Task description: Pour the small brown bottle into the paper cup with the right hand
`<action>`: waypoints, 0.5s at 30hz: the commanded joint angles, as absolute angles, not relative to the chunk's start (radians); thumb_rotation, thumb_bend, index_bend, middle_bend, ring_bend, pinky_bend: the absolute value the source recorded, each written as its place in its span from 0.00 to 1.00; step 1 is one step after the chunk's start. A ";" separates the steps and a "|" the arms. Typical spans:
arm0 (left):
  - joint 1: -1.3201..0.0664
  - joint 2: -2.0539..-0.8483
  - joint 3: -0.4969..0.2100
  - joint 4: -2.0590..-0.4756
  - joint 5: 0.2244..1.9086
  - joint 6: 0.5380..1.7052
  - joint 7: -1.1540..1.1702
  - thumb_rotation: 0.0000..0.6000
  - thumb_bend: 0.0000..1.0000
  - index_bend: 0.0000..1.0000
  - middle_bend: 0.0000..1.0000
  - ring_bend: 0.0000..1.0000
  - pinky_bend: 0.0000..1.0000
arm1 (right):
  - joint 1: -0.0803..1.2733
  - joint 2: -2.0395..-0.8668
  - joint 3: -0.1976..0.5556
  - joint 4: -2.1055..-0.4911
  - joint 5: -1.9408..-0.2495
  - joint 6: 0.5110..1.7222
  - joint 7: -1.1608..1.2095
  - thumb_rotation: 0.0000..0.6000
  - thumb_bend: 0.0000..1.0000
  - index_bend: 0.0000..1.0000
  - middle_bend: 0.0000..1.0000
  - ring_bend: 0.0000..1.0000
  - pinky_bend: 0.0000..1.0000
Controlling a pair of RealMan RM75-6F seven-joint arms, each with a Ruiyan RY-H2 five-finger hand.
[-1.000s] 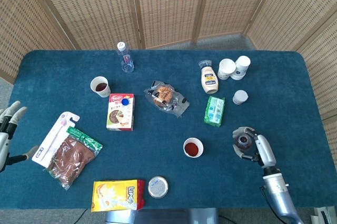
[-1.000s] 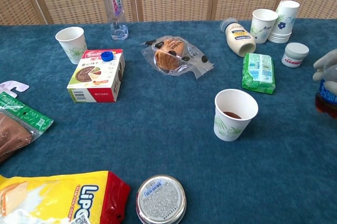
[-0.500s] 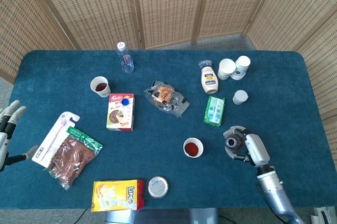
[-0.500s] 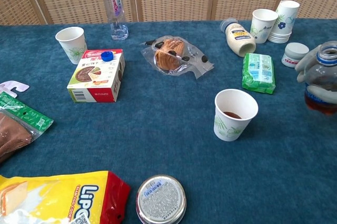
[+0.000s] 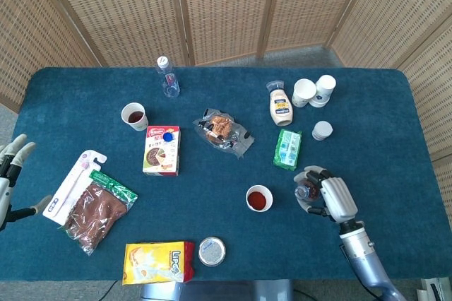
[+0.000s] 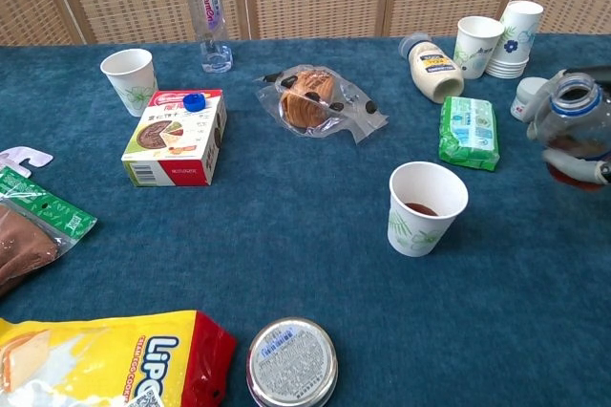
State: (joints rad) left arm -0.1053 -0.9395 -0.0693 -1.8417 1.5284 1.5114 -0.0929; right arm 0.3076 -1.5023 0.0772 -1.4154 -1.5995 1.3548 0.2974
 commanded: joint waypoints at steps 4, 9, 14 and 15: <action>-0.104 -0.926 -0.070 -1.858 1.548 1.523 -0.119 1.00 0.23 0.00 0.00 0.00 0.00 | 0.311 -1.521 0.067 -1.434 -1.598 1.355 0.228 1.00 0.91 0.49 0.55 0.29 0.74; -0.100 -0.915 -0.064 -1.865 1.571 1.534 -0.139 1.00 0.23 0.00 0.00 0.00 0.00 | 0.312 -1.542 0.055 -1.433 -1.604 1.355 0.169 1.00 0.91 0.49 0.55 0.29 0.74; -0.100 -0.908 -0.061 -1.862 1.577 1.534 -0.154 1.00 0.24 0.00 0.00 0.00 0.00 | 0.316 -1.560 0.055 -1.430 -1.598 1.350 0.129 1.00 0.91 0.49 0.55 0.29 0.74; -0.100 -0.907 -0.060 -1.861 1.579 1.535 -0.159 1.00 0.23 0.00 0.00 0.00 0.00 | 0.317 -1.563 0.056 -1.429 -1.596 1.350 0.120 1.00 0.91 0.49 0.55 0.29 0.74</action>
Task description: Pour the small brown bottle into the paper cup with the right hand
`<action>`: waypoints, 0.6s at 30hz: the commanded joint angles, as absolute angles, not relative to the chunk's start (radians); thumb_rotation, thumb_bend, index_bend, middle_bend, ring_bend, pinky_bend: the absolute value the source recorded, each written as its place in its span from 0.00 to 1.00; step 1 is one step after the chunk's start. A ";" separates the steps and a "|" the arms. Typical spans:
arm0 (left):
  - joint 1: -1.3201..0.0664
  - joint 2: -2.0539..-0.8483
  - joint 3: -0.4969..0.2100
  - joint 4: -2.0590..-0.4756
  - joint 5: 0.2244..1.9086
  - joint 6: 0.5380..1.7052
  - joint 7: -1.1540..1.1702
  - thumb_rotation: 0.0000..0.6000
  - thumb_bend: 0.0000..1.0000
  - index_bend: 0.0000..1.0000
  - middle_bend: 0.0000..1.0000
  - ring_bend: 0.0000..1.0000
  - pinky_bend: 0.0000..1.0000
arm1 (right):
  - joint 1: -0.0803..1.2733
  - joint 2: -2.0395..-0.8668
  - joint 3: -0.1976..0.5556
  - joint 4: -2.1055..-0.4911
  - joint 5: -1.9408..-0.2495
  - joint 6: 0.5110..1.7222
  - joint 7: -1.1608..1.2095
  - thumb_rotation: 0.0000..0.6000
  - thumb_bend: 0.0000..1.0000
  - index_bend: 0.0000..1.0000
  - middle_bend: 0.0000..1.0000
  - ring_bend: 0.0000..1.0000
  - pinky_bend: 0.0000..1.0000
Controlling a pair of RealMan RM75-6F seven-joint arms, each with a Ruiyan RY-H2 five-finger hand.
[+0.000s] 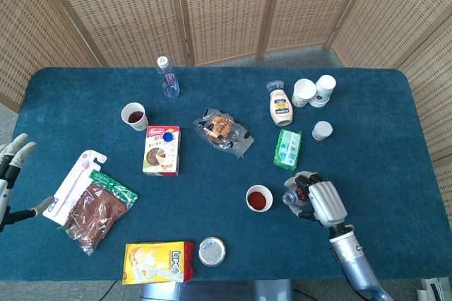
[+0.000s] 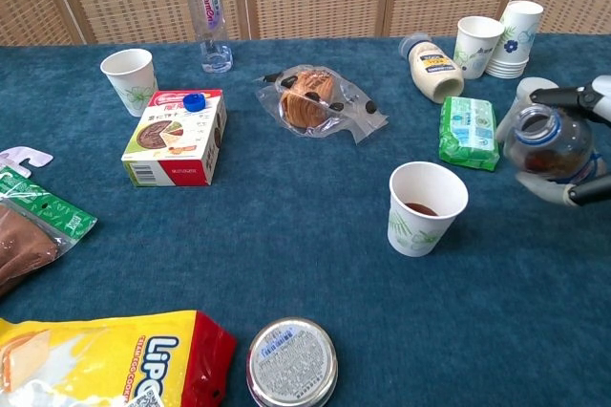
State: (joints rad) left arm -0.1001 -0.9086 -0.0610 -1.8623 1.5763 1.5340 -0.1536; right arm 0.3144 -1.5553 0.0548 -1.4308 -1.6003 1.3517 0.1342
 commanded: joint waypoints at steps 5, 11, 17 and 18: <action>-0.100 -0.902 -0.060 -1.861 1.584 1.539 -0.170 1.00 0.23 0.00 0.00 0.00 0.00 | 0.324 -1.570 0.062 -1.431 -1.589 1.344 0.073 1.00 0.91 0.49 0.55 0.29 0.74; -0.097 -0.896 -0.061 -1.860 1.585 1.548 -0.186 1.00 0.23 0.00 0.00 0.00 0.00 | 0.338 -1.579 0.072 -1.440 -1.579 1.331 0.024 1.00 0.91 0.49 0.55 0.29 0.74; -0.098 -0.891 -0.061 -1.857 1.584 1.548 -0.201 1.00 0.23 0.00 0.00 0.00 0.00 | 0.347 -1.592 0.074 -1.440 -1.593 1.341 -0.075 1.00 0.93 0.49 0.55 0.29 0.74; -0.098 -0.890 -0.061 -1.856 1.584 1.547 -0.203 1.00 0.23 0.00 0.00 0.00 0.00 | 0.348 -1.595 0.074 -1.443 -1.592 1.340 -0.088 1.00 0.93 0.49 0.55 0.29 0.74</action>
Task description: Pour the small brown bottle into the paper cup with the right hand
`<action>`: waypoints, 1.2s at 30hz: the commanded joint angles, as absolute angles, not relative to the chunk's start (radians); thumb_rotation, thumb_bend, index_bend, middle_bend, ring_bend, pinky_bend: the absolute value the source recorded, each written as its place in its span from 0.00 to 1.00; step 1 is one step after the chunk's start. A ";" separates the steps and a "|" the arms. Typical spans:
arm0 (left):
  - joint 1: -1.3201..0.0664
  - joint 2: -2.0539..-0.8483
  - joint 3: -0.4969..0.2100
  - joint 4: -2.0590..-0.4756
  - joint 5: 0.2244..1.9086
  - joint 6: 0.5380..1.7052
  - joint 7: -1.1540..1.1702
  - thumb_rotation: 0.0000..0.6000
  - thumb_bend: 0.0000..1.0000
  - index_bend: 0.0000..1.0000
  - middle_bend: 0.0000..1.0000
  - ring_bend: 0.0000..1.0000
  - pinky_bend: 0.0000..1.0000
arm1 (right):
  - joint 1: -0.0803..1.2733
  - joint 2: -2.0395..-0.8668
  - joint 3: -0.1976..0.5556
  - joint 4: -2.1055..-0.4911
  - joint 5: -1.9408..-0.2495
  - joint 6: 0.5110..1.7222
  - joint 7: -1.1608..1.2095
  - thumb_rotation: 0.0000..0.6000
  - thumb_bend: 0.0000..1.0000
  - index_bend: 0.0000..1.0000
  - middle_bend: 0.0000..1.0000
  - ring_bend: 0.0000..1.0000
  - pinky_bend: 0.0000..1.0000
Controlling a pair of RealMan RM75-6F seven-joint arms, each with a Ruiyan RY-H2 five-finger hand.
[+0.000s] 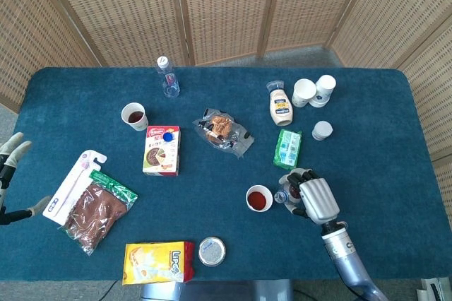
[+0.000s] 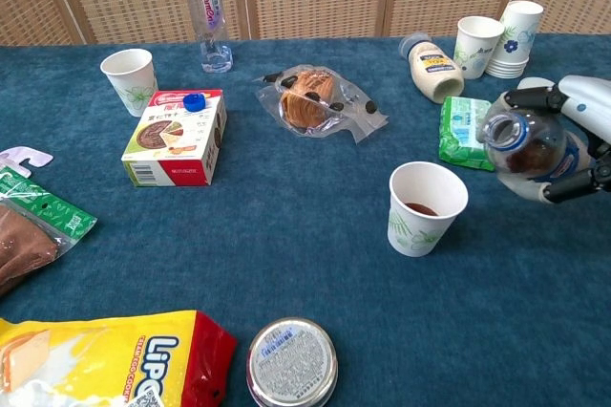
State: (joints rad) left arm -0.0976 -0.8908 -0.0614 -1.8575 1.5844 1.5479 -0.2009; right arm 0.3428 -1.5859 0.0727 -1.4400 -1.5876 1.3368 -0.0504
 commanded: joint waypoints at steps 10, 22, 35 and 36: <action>-0.097 -0.886 -0.060 -1.855 1.585 1.550 -0.213 1.00 0.23 0.00 0.00 0.00 0.00 | 0.361 -1.603 0.073 -1.426 -1.594 1.333 -0.150 1.00 0.95 0.48 0.55 0.29 0.74; -0.101 -0.889 -0.059 -1.857 1.583 1.543 -0.205 1.00 0.23 0.00 0.00 0.00 0.00 | 0.371 -1.610 0.069 -1.405 -1.599 1.331 -0.220 1.00 0.96 0.49 0.55 0.29 0.74; -0.100 -0.885 -0.058 -1.855 1.586 1.546 -0.217 1.00 0.23 0.00 0.00 0.00 0.00 | 0.375 -1.645 0.080 -1.387 -1.591 1.345 -0.351 1.00 0.97 0.49 0.55 0.29 0.74; -0.100 -0.885 -0.057 -1.855 1.586 1.544 -0.217 1.00 0.23 0.00 0.00 0.00 0.00 | 0.375 -1.649 0.082 -1.384 -1.587 1.346 -0.368 1.00 0.97 0.49 0.55 0.29 0.74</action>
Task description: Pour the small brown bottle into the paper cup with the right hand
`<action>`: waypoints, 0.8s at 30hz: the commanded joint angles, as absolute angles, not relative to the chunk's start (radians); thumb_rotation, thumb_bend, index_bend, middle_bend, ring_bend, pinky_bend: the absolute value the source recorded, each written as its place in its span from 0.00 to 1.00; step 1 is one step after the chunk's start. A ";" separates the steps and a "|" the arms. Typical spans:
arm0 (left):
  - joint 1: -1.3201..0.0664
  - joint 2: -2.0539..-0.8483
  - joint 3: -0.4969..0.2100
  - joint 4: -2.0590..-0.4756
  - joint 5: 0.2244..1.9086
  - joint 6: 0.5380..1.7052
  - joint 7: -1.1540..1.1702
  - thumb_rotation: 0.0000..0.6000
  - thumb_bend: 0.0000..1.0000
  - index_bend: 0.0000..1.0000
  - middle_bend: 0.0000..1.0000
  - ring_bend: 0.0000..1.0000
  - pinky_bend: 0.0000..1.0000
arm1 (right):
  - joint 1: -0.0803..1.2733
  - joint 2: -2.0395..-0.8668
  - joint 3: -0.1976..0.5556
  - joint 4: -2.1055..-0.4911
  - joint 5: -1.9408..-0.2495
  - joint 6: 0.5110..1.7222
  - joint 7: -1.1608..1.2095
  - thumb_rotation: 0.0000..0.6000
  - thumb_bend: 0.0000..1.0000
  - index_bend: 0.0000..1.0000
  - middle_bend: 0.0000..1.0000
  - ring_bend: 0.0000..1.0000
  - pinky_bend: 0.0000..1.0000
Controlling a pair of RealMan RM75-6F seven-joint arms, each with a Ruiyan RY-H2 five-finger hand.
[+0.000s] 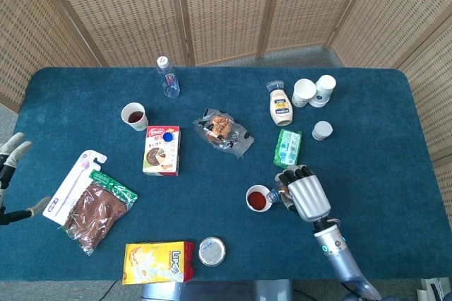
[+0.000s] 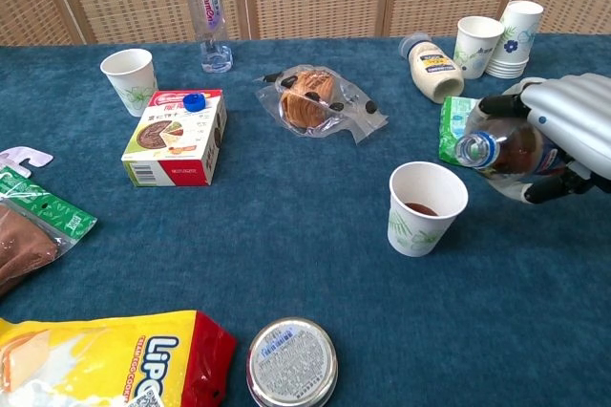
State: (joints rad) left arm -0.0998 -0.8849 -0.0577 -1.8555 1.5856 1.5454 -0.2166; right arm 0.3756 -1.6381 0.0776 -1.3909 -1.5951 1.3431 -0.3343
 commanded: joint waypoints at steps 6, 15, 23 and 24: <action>-0.101 -0.885 -0.057 -1.855 1.586 1.543 -0.216 1.00 0.24 0.00 0.00 0.00 0.00 | 0.373 -1.668 0.092 -1.393 -1.563 1.347 -0.429 1.00 0.98 0.48 0.55 0.29 0.74; -0.100 -0.883 -0.055 -1.855 1.589 1.546 -0.221 1.00 0.23 0.00 0.00 0.00 0.00 | 0.376 -1.682 0.084 -1.401 -1.575 1.355 -0.512 1.00 0.98 0.48 0.55 0.29 0.74; -0.101 -0.881 -0.055 -1.854 1.589 1.544 -0.227 1.00 0.23 0.00 0.00 0.00 0.00 | 0.373 -1.707 0.081 -1.389 -1.576 1.364 -0.584 1.00 0.98 0.48 0.55 0.29 0.74; -0.101 -0.881 -0.055 -1.854 1.589 1.544 -0.227 1.00 0.23 0.00 0.00 0.00 0.00 | 0.372 -1.712 0.082 -1.389 -1.574 1.366 -0.593 1.00 0.98 0.48 0.55 0.29 0.74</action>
